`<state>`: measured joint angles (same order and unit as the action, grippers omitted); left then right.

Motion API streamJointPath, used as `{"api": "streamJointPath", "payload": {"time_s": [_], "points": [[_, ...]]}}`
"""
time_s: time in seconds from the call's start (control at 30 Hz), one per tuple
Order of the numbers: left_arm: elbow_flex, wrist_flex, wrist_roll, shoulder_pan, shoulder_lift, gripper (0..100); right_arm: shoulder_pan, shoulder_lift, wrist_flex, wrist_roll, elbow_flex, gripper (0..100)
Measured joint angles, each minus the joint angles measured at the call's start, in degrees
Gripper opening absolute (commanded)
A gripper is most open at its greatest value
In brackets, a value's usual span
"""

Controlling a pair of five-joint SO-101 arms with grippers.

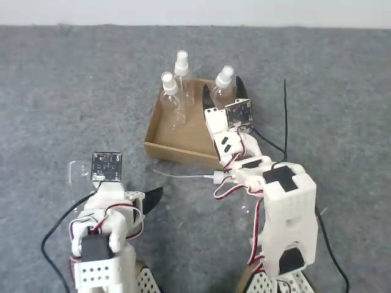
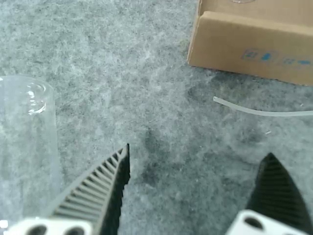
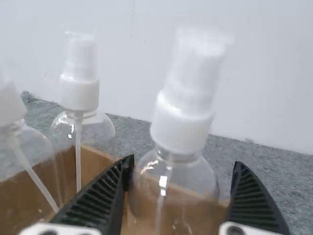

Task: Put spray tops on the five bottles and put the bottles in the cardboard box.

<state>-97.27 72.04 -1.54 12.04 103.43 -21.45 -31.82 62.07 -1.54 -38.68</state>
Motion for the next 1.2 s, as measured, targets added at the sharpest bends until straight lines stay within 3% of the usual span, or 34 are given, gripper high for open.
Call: {"api": "streamJointPath", "payload": {"time_s": [1.2], "points": [[0.00,0.00,0.00,0.00,0.00,38,-0.18,5.63,0.35,0.00,-9.85,25.0]]}}
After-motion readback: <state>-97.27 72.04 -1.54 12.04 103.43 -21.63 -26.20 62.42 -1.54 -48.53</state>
